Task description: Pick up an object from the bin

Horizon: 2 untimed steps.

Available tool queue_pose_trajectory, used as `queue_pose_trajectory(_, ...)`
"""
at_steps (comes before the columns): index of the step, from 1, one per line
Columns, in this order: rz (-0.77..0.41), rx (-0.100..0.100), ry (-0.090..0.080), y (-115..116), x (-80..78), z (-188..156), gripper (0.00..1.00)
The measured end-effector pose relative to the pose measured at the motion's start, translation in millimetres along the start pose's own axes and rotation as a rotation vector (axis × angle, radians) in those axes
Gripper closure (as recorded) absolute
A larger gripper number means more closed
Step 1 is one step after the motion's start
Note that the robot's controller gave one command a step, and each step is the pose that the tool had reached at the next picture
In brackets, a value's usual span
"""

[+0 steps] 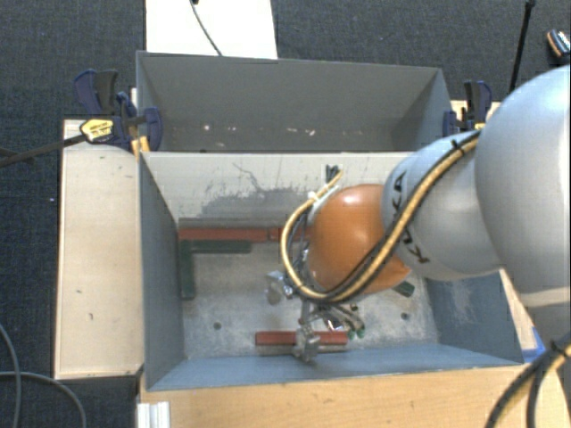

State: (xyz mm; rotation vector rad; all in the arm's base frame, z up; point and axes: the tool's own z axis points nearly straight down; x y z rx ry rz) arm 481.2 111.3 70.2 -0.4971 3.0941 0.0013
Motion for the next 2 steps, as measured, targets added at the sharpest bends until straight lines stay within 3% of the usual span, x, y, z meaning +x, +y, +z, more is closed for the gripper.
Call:
queue_pose_trajectory(1, 0.006, -0.001, 0.005, 1, 1.9, 0, 1.0)
queue_pose_trajectory(2, 0.022, 0.002, -0.004, -41, -21.9, -145, 1.0)
